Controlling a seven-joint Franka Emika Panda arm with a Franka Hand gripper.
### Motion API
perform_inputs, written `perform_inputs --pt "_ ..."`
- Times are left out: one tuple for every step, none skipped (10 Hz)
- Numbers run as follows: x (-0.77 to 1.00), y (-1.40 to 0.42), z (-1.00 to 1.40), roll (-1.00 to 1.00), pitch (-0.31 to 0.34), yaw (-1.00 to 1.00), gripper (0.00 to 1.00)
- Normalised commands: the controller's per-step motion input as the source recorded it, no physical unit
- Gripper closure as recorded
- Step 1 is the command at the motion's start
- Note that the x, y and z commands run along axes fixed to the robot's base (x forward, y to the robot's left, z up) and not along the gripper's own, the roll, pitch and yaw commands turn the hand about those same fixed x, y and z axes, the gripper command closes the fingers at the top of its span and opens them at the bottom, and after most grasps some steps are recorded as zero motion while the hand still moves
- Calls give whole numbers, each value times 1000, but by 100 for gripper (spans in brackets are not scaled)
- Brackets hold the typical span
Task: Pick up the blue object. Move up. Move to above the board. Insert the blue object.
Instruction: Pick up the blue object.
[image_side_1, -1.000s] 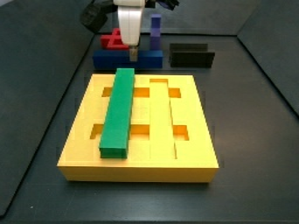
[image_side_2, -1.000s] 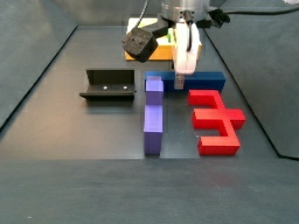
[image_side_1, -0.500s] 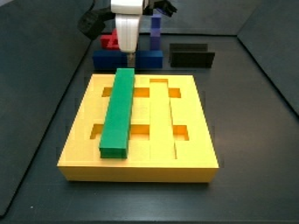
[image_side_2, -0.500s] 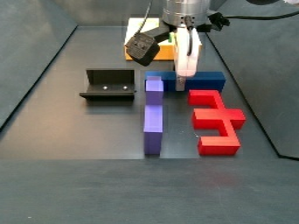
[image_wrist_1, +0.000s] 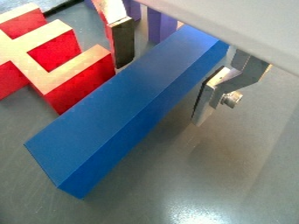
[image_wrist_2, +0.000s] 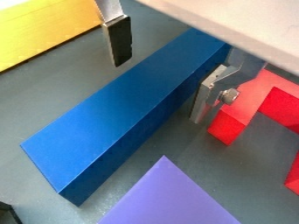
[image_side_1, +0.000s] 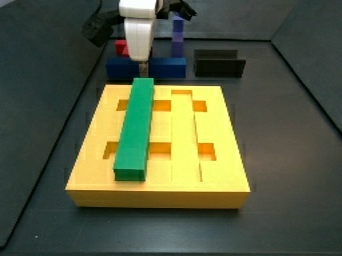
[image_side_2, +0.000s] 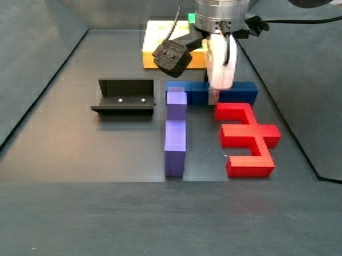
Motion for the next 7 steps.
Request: perform_inputs --pt "86 -3 -106 0 0 9 0" --pt "0 0 -83 0 -7 9 0" --pt "0 0 0 0 0 0 0" --pt "0 0 0 0 0 0 100" --pt "0 0 0 0 0 0 100" --pt "0 0 0 0 0 0 100" --pt "0 0 0 0 0 0 100"
